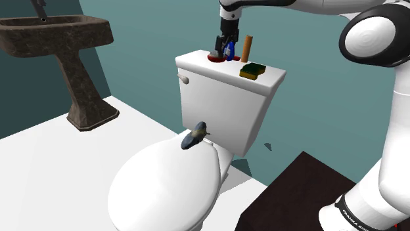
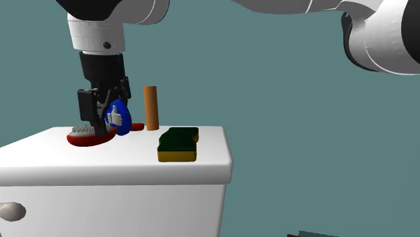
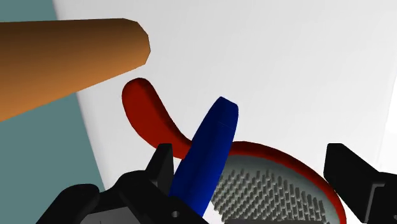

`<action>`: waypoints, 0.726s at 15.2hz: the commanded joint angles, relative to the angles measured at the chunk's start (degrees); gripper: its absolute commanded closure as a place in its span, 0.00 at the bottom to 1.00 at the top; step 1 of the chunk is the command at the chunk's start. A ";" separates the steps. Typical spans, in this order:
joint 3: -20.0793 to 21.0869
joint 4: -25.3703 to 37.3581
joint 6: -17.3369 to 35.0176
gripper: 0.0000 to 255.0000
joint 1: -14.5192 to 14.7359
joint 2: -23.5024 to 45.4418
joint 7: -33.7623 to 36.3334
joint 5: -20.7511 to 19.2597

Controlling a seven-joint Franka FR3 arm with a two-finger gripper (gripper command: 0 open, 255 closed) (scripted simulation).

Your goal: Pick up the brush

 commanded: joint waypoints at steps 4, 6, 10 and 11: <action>0.20 -1.84 1.91 1.00 0.20 0.78 0.30 0.10; 0.19 -1.74 1.56 1.00 0.21 0.52 0.27 0.09; 0.16 -5.11 2.86 1.00 0.09 -1.60 0.25 0.06; 0.19 -4.43 2.53 1.00 0.19 -1.25 0.33 0.04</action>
